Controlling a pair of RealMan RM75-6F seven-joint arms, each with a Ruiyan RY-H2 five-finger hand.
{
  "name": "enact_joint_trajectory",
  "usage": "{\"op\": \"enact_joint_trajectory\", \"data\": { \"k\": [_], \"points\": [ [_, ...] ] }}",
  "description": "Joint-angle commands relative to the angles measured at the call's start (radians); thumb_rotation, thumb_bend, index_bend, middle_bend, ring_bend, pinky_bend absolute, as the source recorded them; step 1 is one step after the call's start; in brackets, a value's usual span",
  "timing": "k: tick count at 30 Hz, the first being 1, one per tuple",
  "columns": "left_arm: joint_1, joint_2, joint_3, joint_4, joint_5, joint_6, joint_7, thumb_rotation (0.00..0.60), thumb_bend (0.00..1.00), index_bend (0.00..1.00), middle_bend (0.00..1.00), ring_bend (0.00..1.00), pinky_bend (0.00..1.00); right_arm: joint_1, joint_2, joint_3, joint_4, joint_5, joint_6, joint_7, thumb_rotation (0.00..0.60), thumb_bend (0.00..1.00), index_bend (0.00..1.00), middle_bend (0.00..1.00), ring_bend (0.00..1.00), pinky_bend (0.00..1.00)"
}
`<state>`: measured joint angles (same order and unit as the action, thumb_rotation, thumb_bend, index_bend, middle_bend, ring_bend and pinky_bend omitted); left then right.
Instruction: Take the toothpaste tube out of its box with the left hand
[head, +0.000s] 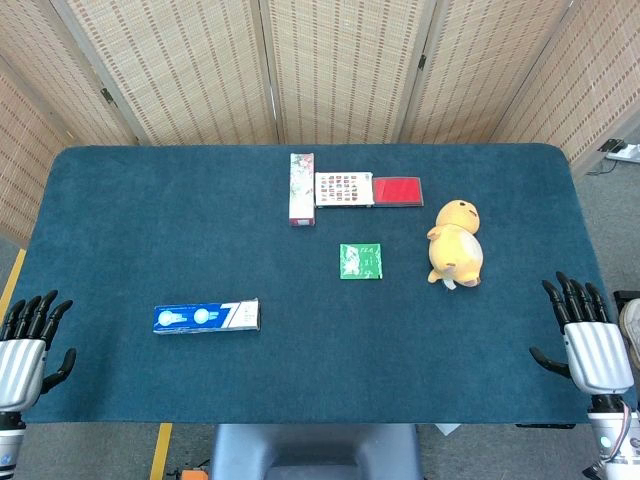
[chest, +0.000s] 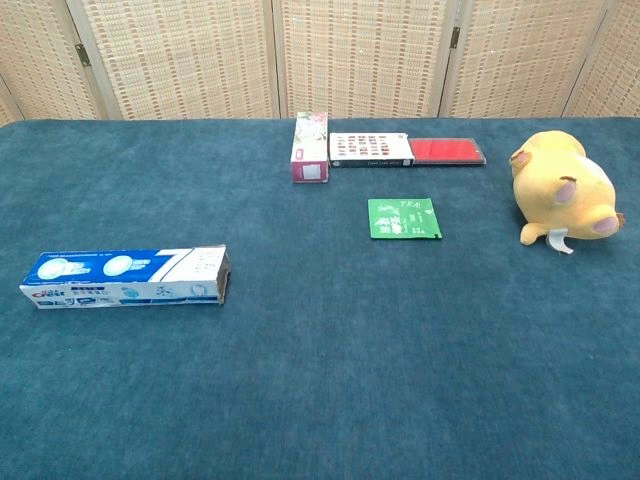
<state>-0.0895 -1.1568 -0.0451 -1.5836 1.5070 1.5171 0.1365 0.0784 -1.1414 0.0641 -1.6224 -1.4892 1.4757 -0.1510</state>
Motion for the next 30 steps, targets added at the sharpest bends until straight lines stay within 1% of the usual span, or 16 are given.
{"op": "enact_joint_trajectory", "data": {
  "k": [1,3,5,8,10,12,14,16,18,20,21,23,24,26,30],
  "points": [
    [-0.001,0.001,0.003,0.003,0.007,0.0,-0.002,0.6,0.43,0.16,0.08,0.04,0.0,0.0,0.0,-0.001,-0.001,-0.001,-0.001,-0.002,0.6,0.2,0.0,0.0,0.0,0.0],
    [-0.002,0.002,0.009,0.003,0.011,-0.007,-0.001,0.6,0.43,0.17,0.09,0.04,0.0,0.0,0.001,-0.001,-0.001,-0.001,0.0,0.0,0.6,0.2,0.0,0.0,0.0,0.0],
    [-0.004,0.003,0.014,0.002,0.014,-0.015,0.004,0.6,0.43,0.18,0.13,0.05,0.0,0.0,0.002,-0.001,-0.001,-0.001,0.0,0.0,0.6,0.2,0.0,0.0,0.0,0.0],
    [-0.01,0.001,0.018,0.006,0.018,-0.027,0.023,0.6,0.43,0.19,0.14,0.06,0.01,0.0,0.002,-0.001,-0.002,-0.009,0.006,0.008,0.6,0.2,0.0,0.0,0.0,0.0],
    [-0.016,-0.007,0.012,0.017,0.023,-0.024,0.032,0.6,0.42,0.2,0.17,0.08,0.04,-0.001,0.001,-0.001,0.002,-0.014,0.01,0.011,0.6,0.2,0.0,0.0,0.0,0.0],
    [-0.025,-0.015,0.007,0.031,0.02,-0.035,0.015,0.6,0.42,0.23,0.2,0.1,0.08,-0.001,0.002,-0.002,0.003,-0.015,0.01,0.017,0.6,0.2,0.0,0.0,0.0,0.0],
    [-0.038,-0.012,0.006,0.035,0.006,-0.071,-0.031,0.6,0.41,0.26,0.23,0.12,0.11,-0.003,0.006,-0.001,0.003,-0.017,0.015,0.029,0.6,0.2,0.0,0.0,0.0,0.0],
    [-0.057,-0.004,0.002,0.037,-0.026,-0.128,-0.095,0.6,0.41,0.27,0.25,0.15,0.13,-0.006,0.01,0.002,0.004,-0.019,0.023,0.045,0.6,0.2,0.0,0.0,0.0,0.0],
    [-0.084,0.015,0.002,0.027,-0.06,-0.208,-0.134,0.6,0.41,0.27,0.26,0.16,0.14,-0.004,0.013,0.001,0.009,-0.024,0.022,0.058,0.6,0.2,0.0,0.0,0.0,0.0],
    [-0.108,0.047,0.002,-0.01,-0.099,-0.281,-0.142,0.6,0.41,0.27,0.26,0.16,0.15,-0.001,0.015,0.0,0.015,-0.028,0.017,0.065,0.6,0.2,0.0,0.0,0.0,0.0],
    [-0.121,0.064,-0.003,-0.043,-0.135,-0.316,-0.109,0.6,0.4,0.27,0.26,0.17,0.15,0.002,0.016,-0.001,0.017,-0.031,0.013,0.068,0.6,0.2,0.0,0.0,0.0,0.0],
    [-0.138,0.077,-0.017,-0.099,-0.2,-0.344,-0.017,0.6,0.37,0.27,0.26,0.19,0.15,0.005,0.017,-0.003,0.02,-0.034,0.007,0.075,0.6,0.2,0.0,0.0,0.0,0.0],
    [-0.15,0.077,-0.026,-0.137,-0.244,-0.355,0.05,0.6,0.36,0.27,0.26,0.19,0.15,0.008,0.019,-0.002,0.021,-0.034,0.003,0.082,0.6,0.2,0.0,0.0,0.0,0.0],
    [-0.175,0.07,-0.043,-0.191,-0.316,-0.373,0.142,0.6,0.33,0.26,0.26,0.19,0.16,0.011,0.022,-0.002,0.025,-0.033,-0.003,0.093,0.6,0.2,0.0,0.0,0.0,0.0],
    [-0.223,0.024,-0.071,-0.223,-0.449,-0.383,0.281,0.6,0.31,0.25,0.26,0.19,0.16,0.007,0.031,-0.006,0.026,-0.046,0.008,0.119,0.6,0.2,0.0,0.0,0.0,0.0]
  ]
}}
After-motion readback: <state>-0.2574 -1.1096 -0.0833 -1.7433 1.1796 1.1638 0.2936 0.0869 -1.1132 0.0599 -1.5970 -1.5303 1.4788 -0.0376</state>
